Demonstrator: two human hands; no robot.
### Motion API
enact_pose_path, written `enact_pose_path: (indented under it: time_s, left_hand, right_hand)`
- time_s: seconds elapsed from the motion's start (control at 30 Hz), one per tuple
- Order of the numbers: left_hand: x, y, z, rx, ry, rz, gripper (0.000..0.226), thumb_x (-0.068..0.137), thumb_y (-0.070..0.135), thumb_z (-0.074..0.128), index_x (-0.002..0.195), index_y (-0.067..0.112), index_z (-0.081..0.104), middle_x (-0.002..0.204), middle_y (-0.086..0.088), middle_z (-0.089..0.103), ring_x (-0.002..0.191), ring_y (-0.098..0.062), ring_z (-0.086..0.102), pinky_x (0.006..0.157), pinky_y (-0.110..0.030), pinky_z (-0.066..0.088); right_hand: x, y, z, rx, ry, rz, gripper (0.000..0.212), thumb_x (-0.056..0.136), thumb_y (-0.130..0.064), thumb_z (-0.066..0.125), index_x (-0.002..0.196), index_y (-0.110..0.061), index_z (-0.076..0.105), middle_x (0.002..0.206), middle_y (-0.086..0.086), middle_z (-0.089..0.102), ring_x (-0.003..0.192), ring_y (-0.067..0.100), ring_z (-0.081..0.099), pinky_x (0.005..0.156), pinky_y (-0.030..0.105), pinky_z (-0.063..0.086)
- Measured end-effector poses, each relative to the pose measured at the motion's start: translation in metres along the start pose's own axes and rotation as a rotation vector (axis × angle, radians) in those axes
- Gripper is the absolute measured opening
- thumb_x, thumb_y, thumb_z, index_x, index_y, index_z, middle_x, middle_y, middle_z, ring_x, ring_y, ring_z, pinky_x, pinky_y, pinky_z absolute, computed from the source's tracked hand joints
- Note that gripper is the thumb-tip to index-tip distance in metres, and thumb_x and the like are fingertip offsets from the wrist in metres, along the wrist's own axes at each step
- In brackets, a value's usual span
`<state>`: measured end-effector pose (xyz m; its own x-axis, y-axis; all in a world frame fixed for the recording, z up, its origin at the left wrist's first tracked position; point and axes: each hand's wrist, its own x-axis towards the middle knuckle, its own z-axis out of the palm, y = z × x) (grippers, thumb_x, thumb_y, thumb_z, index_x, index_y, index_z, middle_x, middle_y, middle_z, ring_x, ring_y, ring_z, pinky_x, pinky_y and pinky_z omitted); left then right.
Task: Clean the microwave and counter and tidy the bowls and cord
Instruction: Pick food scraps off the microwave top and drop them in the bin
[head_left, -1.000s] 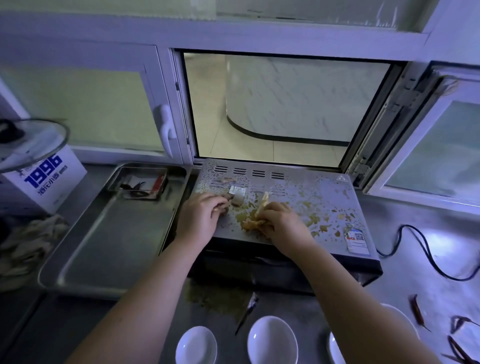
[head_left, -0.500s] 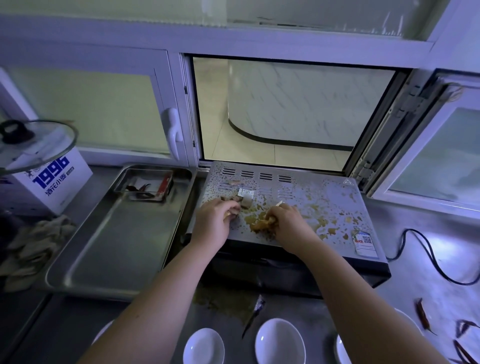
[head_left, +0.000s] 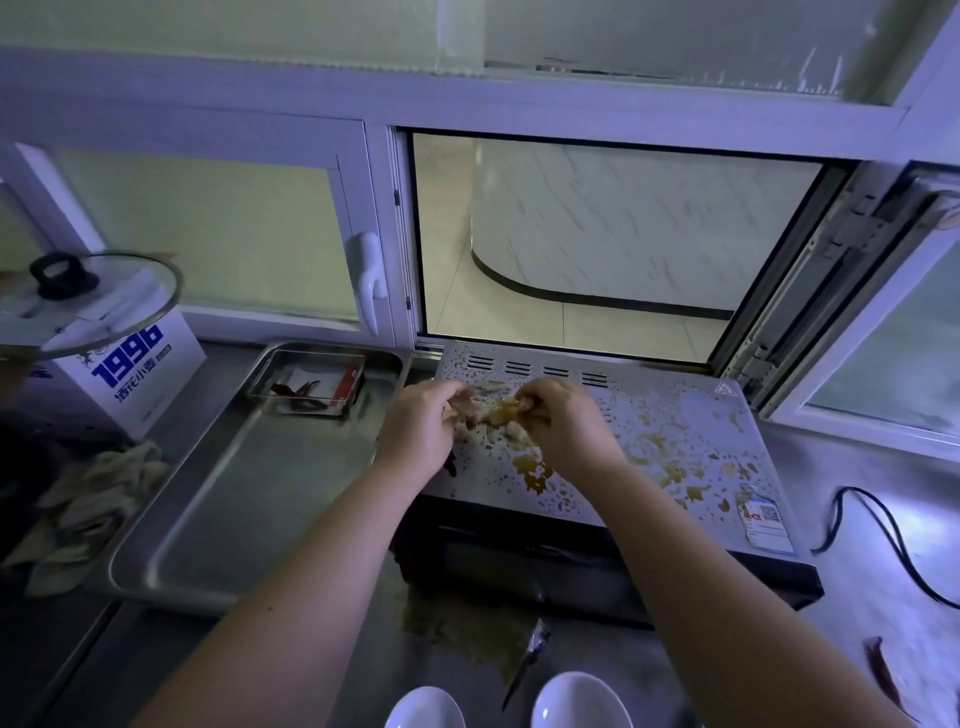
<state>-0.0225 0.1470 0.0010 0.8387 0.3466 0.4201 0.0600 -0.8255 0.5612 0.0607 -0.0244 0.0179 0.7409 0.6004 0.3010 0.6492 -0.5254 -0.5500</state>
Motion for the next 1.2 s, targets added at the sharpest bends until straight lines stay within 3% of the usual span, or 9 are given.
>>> enact_pose_path:
  time_s: [0.07, 0.13, 0.27, 0.5, 0.7, 1.07, 1.2]
  left_hand:
    - [0.003, -0.004, 0.005, 0.013, -0.057, -0.046, 0.047, 0.077, -0.007, 0.067, 0.117, 0.018, 0.069, 0.112, -0.004, 0.069, 0.101, -0.021, 0.063, 0.082, -0.022, 0.045]
    - [0.002, -0.008, 0.01, -0.003, -0.084, -0.035, 0.046, 0.075, -0.007, 0.067, 0.113, 0.017, 0.071, 0.112, -0.007, 0.07, 0.105, -0.026, 0.062, 0.087, -0.027, 0.047]
    - [0.002, -0.017, 0.016, -0.035, -0.093, 0.015, 0.044, 0.069, -0.011, 0.069, 0.103, 0.015, 0.075, 0.105, -0.006, 0.072, 0.103, -0.027, 0.062, 0.089, -0.025, 0.044]
    - [0.005, -0.014, 0.019, -0.055, -0.143, 0.057, 0.044, 0.066, -0.011, 0.069, 0.101, 0.014, 0.075, 0.097, -0.008, 0.071, 0.094, -0.026, 0.064, 0.078, -0.018, 0.039]
    - [0.005, -0.012, 0.027, -0.046, -0.185, 0.039, 0.044, 0.07, -0.007, 0.065, 0.106, 0.017, 0.072, 0.095, -0.006, 0.069, 0.093, -0.028, 0.061, 0.078, -0.04, 0.051]
    - [0.006, -0.006, 0.023, -0.059, -0.201, 0.028, 0.053, 0.069, -0.009, 0.06, 0.112, 0.019, 0.072, 0.106, -0.007, 0.071, 0.103, -0.03, 0.061, 0.088, -0.039, 0.049]
    - [0.007, -0.002, 0.018, -0.095, -0.201, 0.015, 0.046, 0.075, -0.007, 0.064, 0.113, 0.017, 0.072, 0.108, -0.009, 0.071, 0.103, -0.027, 0.062, 0.085, -0.028, 0.046]
  right_hand:
    - [0.009, -0.001, 0.008, -0.05, -0.123, 0.004, 0.02, 0.083, -0.002, 0.064, 0.103, -0.008, 0.067, 0.102, 0.008, 0.064, 0.095, 0.026, 0.056, 0.081, 0.039, 0.05]
    - [0.012, 0.003, 0.017, -0.172, -0.202, -0.03, 0.024, 0.083, -0.006, 0.065, 0.105, -0.012, 0.069, 0.106, 0.008, 0.064, 0.103, 0.029, 0.052, 0.083, 0.041, 0.049]
    - [0.014, 0.015, 0.022, -0.203, -0.176, -0.007, 0.035, 0.079, -0.008, 0.067, 0.112, -0.019, 0.068, 0.128, 0.006, 0.053, 0.121, 0.032, 0.04, 0.099, 0.045, 0.039]
    - [0.024, 0.016, 0.022, -0.209, -0.369, 0.036, 0.058, 0.085, -0.006, 0.053, 0.141, -0.021, 0.044, 0.145, 0.004, 0.044, 0.133, 0.027, 0.035, 0.11, 0.044, 0.03]
    - [0.021, 0.019, 0.029, -0.228, -0.362, -0.044, 0.052, 0.088, -0.003, 0.051, 0.138, -0.019, 0.048, 0.137, 0.007, 0.045, 0.124, 0.029, 0.036, 0.104, 0.041, 0.035]
    - [0.02, 0.017, 0.036, -0.295, -0.281, -0.064, 0.045, 0.084, -0.005, 0.053, 0.129, -0.01, 0.053, 0.125, 0.011, 0.052, 0.117, 0.032, 0.043, 0.096, 0.04, 0.039]
    - [0.024, 0.013, 0.036, -0.342, -0.284, -0.05, 0.049, 0.089, -0.006, 0.046, 0.137, -0.016, 0.047, 0.129, 0.01, 0.048, 0.118, 0.032, 0.04, 0.097, 0.042, 0.038]
